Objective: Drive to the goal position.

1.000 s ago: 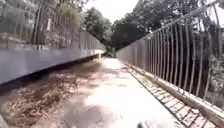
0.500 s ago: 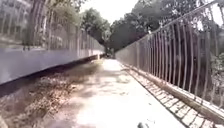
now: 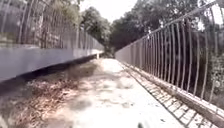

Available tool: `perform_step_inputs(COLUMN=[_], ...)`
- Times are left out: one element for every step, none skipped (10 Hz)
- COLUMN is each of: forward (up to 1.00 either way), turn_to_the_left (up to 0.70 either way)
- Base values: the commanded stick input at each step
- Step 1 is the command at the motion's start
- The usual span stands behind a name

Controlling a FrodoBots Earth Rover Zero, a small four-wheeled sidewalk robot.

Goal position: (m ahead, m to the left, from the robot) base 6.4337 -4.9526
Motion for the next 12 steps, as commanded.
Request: perform_step_inputs(forward=[0.70,0.70,0.70,0.70,0.70,0.70,0.70,0.70,0.70,0.70,0.70,0.70], turn_to_the_left=[0.00,0.00,0.00,0.00,0.00,0.00,0.00,0.00,-0.21,-0.16,-0.32,-0.11])
